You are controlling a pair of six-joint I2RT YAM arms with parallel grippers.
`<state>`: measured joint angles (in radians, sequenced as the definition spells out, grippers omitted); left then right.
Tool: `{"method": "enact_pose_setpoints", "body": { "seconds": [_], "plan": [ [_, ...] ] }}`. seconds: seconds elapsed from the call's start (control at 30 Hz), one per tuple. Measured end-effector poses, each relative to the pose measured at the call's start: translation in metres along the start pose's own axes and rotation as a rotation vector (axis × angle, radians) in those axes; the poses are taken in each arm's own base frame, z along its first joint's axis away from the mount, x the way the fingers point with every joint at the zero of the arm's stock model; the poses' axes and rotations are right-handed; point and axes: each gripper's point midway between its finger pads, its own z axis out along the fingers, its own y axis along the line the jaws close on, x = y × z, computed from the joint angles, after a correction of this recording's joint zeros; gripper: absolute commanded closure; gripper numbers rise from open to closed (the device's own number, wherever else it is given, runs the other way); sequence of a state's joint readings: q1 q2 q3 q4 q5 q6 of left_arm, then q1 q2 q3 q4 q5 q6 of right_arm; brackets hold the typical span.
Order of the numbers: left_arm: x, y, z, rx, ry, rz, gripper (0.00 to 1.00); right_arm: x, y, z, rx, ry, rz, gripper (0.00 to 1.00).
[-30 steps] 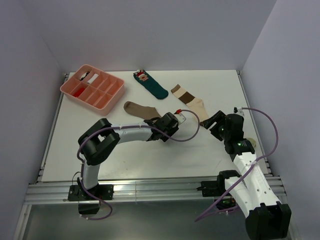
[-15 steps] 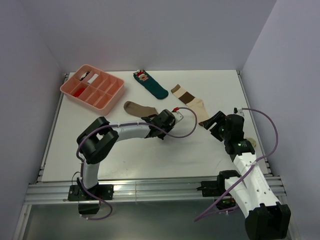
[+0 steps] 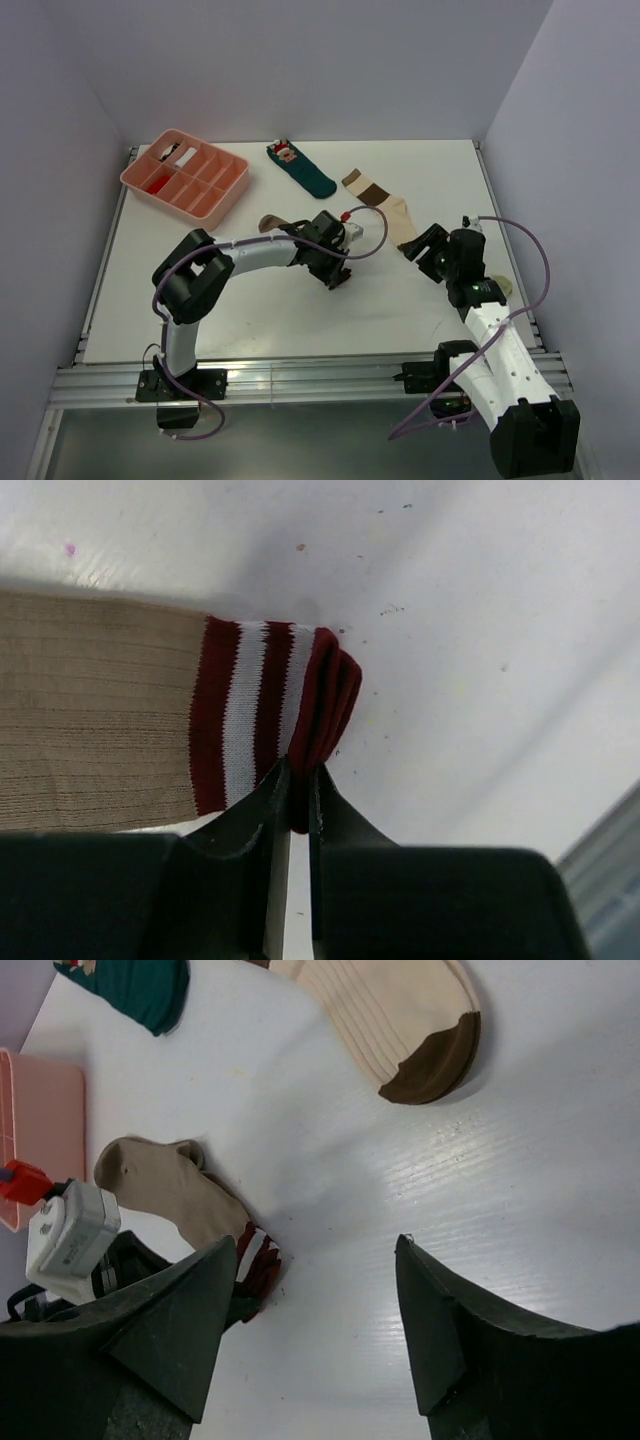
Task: Roll the socks
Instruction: Roll the sock at the center of the board.
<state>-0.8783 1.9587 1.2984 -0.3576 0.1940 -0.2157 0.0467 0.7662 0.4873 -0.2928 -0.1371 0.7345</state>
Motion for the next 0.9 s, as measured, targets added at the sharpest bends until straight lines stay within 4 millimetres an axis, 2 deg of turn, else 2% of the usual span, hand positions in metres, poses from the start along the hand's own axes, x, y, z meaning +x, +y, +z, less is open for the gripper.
{"method": "enact_pose_setpoints", "body": {
  "seconds": [0.1,0.23,0.33,0.47,0.67,0.8,0.9],
  "plan": [
    [-0.001,0.003,-0.002,0.070,0.012,-0.118,1.00,0.005,0.000,0.007,-0.008,0.027,0.002,0.30],
    [-0.007,0.017,-0.006,0.150,0.019,-0.304,1.00,0.019,0.002,0.019,-0.012,0.083,-0.006,0.32],
    [-0.010,0.026,-0.008,0.211,0.006,-0.433,1.00,0.039,0.009,0.030,-0.020,0.149,-0.030,0.35],
    [-0.005,0.030,-0.009,0.295,0.005,-0.580,1.00,0.072,0.021,0.043,-0.041,0.244,-0.058,0.41],
    [-0.008,0.029,-0.007,0.361,-0.007,-0.697,1.00,0.111,0.025,0.065,-0.034,0.340,-0.050,0.48],
    [-0.012,0.032,-0.008,0.392,-0.023,-0.771,1.00,0.130,0.026,0.080,-0.031,0.378,-0.029,0.51],
    [-0.015,0.036,-0.008,0.401,-0.035,-0.816,1.00,0.137,0.036,0.086,-0.068,0.386,-0.013,0.52]
  ]
}}
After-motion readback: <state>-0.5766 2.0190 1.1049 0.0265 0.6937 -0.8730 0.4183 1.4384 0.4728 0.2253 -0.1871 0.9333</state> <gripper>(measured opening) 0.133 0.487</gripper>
